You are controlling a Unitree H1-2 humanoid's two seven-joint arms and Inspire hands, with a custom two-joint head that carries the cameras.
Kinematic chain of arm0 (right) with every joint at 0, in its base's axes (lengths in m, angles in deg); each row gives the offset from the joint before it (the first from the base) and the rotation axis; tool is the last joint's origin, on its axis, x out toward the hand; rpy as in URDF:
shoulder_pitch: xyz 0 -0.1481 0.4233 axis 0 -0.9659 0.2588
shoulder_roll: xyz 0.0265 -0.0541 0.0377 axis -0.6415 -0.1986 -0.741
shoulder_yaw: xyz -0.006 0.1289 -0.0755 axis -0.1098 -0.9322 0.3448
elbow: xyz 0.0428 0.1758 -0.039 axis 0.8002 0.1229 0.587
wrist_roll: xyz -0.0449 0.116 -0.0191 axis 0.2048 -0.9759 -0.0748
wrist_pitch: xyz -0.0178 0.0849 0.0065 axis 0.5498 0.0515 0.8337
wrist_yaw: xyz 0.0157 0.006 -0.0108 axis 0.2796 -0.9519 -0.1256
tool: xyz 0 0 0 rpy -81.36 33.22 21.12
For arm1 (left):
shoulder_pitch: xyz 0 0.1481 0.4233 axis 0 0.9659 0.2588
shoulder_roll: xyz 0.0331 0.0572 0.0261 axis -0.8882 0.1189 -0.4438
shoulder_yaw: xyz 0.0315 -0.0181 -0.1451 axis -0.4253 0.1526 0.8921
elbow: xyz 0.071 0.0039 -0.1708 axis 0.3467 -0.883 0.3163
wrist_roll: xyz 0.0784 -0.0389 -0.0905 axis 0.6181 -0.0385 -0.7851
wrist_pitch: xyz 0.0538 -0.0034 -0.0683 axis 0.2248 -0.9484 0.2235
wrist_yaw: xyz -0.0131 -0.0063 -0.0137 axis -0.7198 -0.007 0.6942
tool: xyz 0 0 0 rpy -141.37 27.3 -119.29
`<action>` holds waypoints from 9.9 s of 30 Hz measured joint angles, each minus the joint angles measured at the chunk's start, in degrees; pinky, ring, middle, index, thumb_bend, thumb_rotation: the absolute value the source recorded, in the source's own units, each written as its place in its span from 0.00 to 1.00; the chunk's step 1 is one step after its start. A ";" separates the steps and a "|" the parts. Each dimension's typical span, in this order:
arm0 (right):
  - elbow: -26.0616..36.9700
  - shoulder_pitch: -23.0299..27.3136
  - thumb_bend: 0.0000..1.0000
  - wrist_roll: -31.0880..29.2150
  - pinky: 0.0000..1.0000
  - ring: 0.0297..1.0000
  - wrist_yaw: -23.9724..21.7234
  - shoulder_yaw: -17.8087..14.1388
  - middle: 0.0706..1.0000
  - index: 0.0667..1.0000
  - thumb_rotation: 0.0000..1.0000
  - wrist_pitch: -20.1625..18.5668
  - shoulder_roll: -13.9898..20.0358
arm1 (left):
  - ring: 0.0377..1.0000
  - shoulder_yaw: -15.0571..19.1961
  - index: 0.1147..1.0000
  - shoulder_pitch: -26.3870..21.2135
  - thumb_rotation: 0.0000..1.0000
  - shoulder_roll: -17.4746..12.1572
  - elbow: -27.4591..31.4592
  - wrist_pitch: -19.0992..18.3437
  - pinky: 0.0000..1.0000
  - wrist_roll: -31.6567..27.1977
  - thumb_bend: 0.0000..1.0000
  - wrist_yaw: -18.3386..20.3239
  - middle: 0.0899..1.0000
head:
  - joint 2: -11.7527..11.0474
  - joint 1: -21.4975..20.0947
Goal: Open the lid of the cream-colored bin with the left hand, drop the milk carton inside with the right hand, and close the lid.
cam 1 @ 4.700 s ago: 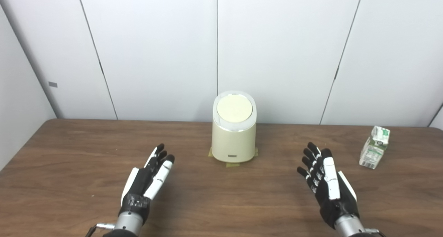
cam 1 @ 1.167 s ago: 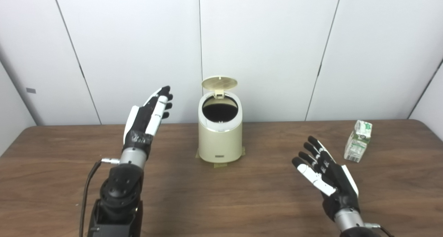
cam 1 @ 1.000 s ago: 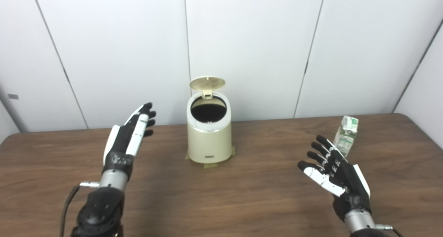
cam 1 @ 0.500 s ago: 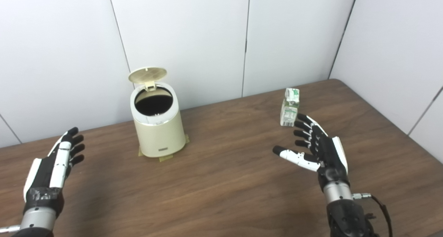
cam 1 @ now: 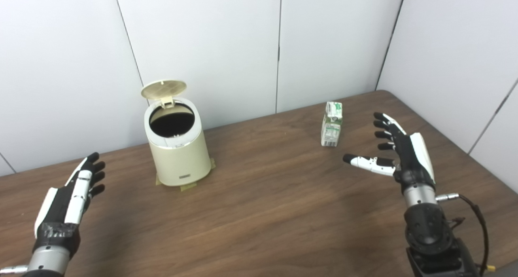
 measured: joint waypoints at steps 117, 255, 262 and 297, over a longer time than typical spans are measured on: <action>-18.44 26.50 0.50 16.35 0.32 0.38 10.72 21.82 0.47 0.50 0.00 26.47 -1.13 | 0.91 -6.11 0.94 4.23 0.89 5.27 5.27 -0.64 0.89 9.14 0.35 0.53 0.91 | -2.37 21.88; -2.92 4.21 0.37 -6.12 0.55 0.65 -6.99 16.58 0.71 0.78 0.58 2.23 -15.80 | 0.82 -10.42 0.82 -34.89 0.98 1.10 -28.08 7.66 0.82 6.27 0.37 5.89 0.79 | -3.60 24.79; -5.78 4.12 0.37 -7.70 0.57 0.66 -6.36 15.92 0.71 0.79 0.58 3.65 -16.02 | 0.79 -13.22 0.79 -34.95 1.00 -0.25 -27.89 9.43 0.81 10.21 0.36 6.22 0.74 | -3.78 24.61; -6.40 3.05 0.42 -9.11 0.52 0.58 -4.98 15.69 0.63 0.80 0.65 4.71 -14.83 | 0.75 -32.87 0.74 -33.78 1.00 -8.64 -23.73 21.45 0.70 49.50 0.51 10.22 0.74 | -3.16 22.59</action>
